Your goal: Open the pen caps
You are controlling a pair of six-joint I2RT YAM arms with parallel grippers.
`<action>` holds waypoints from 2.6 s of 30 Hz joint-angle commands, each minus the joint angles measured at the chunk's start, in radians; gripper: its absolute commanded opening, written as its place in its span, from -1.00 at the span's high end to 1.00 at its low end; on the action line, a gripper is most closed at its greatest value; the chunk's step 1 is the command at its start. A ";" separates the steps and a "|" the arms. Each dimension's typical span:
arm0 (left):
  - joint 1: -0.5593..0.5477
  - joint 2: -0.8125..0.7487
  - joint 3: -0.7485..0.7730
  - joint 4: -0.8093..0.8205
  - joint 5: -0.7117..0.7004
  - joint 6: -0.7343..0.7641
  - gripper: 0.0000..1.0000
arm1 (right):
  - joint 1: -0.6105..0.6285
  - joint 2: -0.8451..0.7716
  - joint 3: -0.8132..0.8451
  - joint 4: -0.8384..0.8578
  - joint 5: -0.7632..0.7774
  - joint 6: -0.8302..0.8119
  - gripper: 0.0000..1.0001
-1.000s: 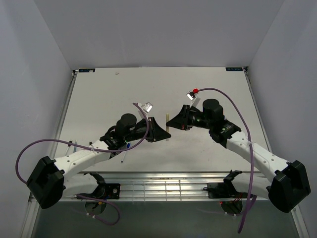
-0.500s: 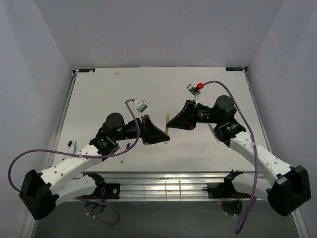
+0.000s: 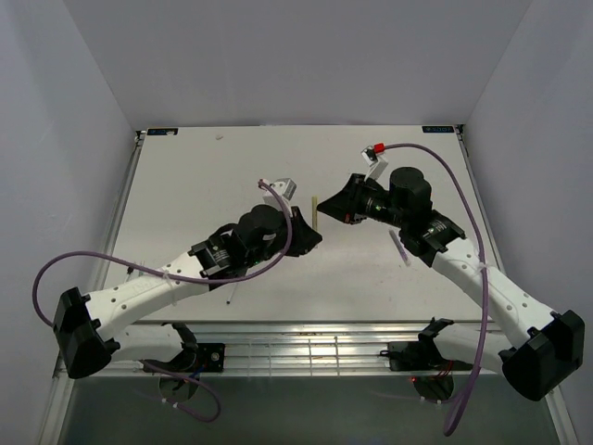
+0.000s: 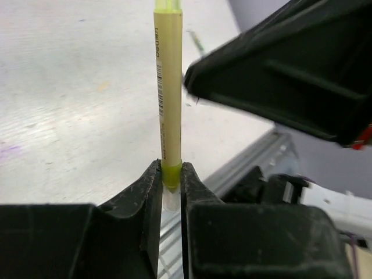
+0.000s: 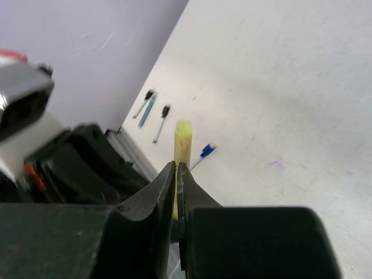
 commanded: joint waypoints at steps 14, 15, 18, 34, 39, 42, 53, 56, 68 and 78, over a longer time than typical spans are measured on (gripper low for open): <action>-0.123 -0.014 0.042 -0.168 -0.248 0.256 1.00 | 0.021 0.029 0.162 -0.354 0.171 -0.293 -0.09; -0.123 -0.034 0.019 -0.146 -0.224 0.274 1.00 | 0.019 0.029 0.165 -0.381 0.156 -0.306 -0.09; -0.123 -0.109 -0.031 -0.085 -0.130 0.319 1.00 | 0.014 -0.002 0.121 -0.354 0.078 -0.292 -0.10; -0.121 -0.016 0.040 -0.102 -0.115 0.244 1.00 | 0.028 -0.052 -0.023 -0.003 -0.016 -0.016 0.01; -0.121 -0.001 0.050 -0.074 -0.099 0.238 1.00 | 0.039 -0.014 -0.025 0.006 0.005 -0.004 0.05; -0.121 0.001 0.050 -0.068 -0.101 0.235 1.00 | 0.050 -0.005 -0.029 0.013 0.031 -0.004 0.10; -0.121 0.038 0.082 -0.037 -0.099 0.201 1.00 | 0.109 0.028 -0.040 0.023 0.110 -0.011 0.85; -0.123 0.027 0.068 -0.040 -0.090 0.199 0.53 | 0.109 0.001 -0.036 0.000 0.163 -0.008 0.85; -0.121 -0.021 -0.007 -0.036 -0.098 0.195 -0.02 | 0.108 -0.008 -0.014 0.000 0.145 0.023 0.85; -0.121 0.033 0.004 -0.005 -0.072 0.190 0.36 | 0.109 -0.008 -0.020 0.029 0.122 0.058 0.85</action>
